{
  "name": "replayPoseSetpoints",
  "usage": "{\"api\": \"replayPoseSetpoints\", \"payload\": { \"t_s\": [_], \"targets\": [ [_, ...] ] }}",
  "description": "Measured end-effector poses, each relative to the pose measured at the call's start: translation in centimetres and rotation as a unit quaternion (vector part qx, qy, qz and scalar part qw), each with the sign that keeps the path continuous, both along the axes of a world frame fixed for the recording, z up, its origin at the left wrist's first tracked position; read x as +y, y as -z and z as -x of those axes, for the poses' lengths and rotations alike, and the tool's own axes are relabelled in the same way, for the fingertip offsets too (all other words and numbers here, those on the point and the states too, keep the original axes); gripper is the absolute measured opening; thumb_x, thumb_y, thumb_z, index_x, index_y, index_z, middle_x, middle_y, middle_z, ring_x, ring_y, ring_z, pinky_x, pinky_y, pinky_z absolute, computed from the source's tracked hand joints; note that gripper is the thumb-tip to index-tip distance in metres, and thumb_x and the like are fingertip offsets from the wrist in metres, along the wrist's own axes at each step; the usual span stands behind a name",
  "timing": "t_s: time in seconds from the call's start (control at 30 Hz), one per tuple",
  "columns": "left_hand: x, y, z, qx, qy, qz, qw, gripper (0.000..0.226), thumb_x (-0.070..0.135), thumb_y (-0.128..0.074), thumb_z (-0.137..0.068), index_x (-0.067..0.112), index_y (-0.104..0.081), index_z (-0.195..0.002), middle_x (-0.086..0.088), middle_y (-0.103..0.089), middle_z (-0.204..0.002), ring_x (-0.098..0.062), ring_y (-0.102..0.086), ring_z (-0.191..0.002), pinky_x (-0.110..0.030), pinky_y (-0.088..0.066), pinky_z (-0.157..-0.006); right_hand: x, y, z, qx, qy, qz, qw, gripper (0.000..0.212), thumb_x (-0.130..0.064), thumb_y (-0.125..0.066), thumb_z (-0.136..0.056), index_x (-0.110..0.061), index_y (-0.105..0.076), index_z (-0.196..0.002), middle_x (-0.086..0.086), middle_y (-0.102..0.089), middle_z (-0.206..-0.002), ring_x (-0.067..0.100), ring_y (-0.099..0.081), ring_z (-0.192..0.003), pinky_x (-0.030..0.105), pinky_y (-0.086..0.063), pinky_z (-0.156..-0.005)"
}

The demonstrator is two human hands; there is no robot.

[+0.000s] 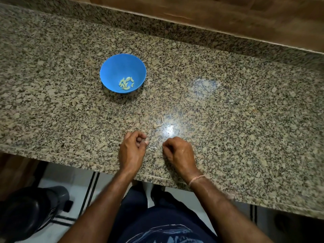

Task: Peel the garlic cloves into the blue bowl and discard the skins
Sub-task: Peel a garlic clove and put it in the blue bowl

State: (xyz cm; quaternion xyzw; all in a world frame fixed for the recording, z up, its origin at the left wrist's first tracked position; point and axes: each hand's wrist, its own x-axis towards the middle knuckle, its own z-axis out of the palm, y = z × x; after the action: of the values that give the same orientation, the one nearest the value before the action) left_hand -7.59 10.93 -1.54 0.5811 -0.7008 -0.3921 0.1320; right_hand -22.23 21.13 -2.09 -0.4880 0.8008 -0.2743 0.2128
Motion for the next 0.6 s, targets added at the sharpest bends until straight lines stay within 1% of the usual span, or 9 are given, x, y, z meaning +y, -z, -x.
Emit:
{"api": "replayPoseSetpoints", "payload": {
  "t_s": [0.1,0.17,0.27,0.33,0.4,0.47,0.53,0.57,0.6],
  "targets": [
    [0.1,0.0,-0.1,-0.035,0.02,0.01,0.999,0.007,0.026,-0.072,-0.097,0.03,-0.066,-0.098,0.011,-0.053,-0.107,0.001,-0.055,-0.074,-0.018,-0.037,-0.055,-0.2,0.1,-0.5,0.032,0.012,-0.008,0.999,0.011,-0.013,-0.074,-0.093,-0.017,-0.069,-0.084,-0.008,-0.062,-0.081,0.007,-0.057,-0.072,0.011,-0.039,-0.066],
    [0.0,0.1,-0.1,-0.041,0.027,0.007,0.999,0.006,0.027,-0.071,-0.097,0.03,-0.066,-0.098,0.011,-0.051,-0.106,0.001,-0.053,-0.073,-0.018,-0.034,-0.053,-0.2,0.0,-0.6,0.031,0.028,-0.008,0.999,0.01,-0.013,-0.075,-0.093,-0.017,-0.071,-0.085,-0.008,-0.063,-0.081,0.005,-0.057,-0.072,0.01,-0.039,-0.066],
    [-0.3,0.3,-0.4,-0.03,0.036,-0.003,0.999,0.009,0.028,-0.074,-0.095,0.031,-0.066,-0.097,0.012,-0.052,-0.107,0.001,-0.056,-0.075,-0.017,-0.035,-0.053,-0.2,-0.1,-1.4,0.043,0.046,0.002,0.998,0.011,-0.012,-0.075,-0.092,-0.014,-0.069,-0.084,-0.006,-0.062,-0.082,0.009,-0.057,-0.073,0.015,-0.042,-0.066],
    [-0.4,0.4,-0.7,-0.016,0.048,-0.007,0.999,0.011,0.029,-0.077,-0.092,0.032,-0.066,-0.096,0.012,-0.053,-0.109,0.004,-0.057,-0.077,-0.017,-0.037,-0.055,-0.3,-0.2,-2.3,0.089,0.05,0.013,0.995,0.012,-0.012,-0.073,-0.092,-0.012,-0.066,-0.083,-0.002,-0.059,-0.081,0.014,-0.053,-0.071,0.023,-0.042,-0.06],
    [-0.4,0.3,-1.1,-0.001,0.057,-0.018,0.998,0.011,0.029,-0.078,-0.091,0.031,-0.068,-0.097,0.013,-0.051,-0.111,0.007,-0.055,-0.08,-0.015,-0.036,-0.057,-0.4,-0.2,-3.5,0.152,0.03,0.02,0.988,0.013,-0.011,-0.072,-0.089,-0.012,-0.063,-0.081,0.0,-0.054,-0.077,0.014,-0.044,-0.067,0.029,-0.032,-0.054],
    [-0.4,0.2,-1.4,0.007,0.068,-0.029,0.997,0.011,0.029,-0.077,-0.092,0.031,-0.07,-0.1,0.013,-0.05,-0.112,0.008,-0.055,-0.083,-0.013,-0.037,-0.058,-0.5,-0.5,-4.6,0.189,0.025,0.009,0.982,0.016,-0.009,-0.076,-0.086,-0.012,-0.062,-0.079,-0.002,-0.049,-0.073,0.014,-0.037,-0.065,0.027,-0.025,-0.056],
    [-0.6,0.1,-1.5,0.017,0.075,-0.038,0.996,0.012,0.029,-0.076,-0.093,0.029,-0.072,-0.104,0.011,-0.052,-0.114,0.006,-0.056,-0.085,-0.013,-0.04,-0.061,-0.9,-0.7,-4.9,0.17,0.057,-0.015,0.984,0.018,-0.009,-0.077,-0.088,-0.013,-0.063,-0.078,-0.006,-0.045,-0.072,0.014,-0.039,-0.062,0.022,-0.021,-0.054],
    [-0.7,-0.1,-1.5,0.025,0.08,-0.042,0.996,0.013,0.029,-0.076,-0.094,0.029,-0.073,-0.107,0.011,-0.057,-0.114,0.005,-0.058,-0.086,-0.014,-0.045,-0.064,-1.1,-0.7,-5.0,0.132,0.081,-0.027,0.988,0.015,-0.01,-0.076,-0.091,-0.014,-0.066,-0.079,-0.008,-0.049,-0.073,0.013,-0.045,-0.062,0.019,-0.023,-0.052],
    [-0.6,-0.3,-1.5,0.036,0.087,-0.048,0.994,0.014,0.029,-0.075,-0.095,0.029,-0.074,-0.109,0.011,-0.063,-0.112,0.003,-0.06,-0.087,-0.018,-0.051,-0.068,-1.3,-0.9,-4.9,0.062,0.107,-0.035,0.992,0.011,-0.011,-0.075,-0.093,-0.015,-0.071,-0.083,-0.01,-0.058,-0.074,0.012,-0.054,-0.064,0.013,-0.03,-0.053]
  ]
}}
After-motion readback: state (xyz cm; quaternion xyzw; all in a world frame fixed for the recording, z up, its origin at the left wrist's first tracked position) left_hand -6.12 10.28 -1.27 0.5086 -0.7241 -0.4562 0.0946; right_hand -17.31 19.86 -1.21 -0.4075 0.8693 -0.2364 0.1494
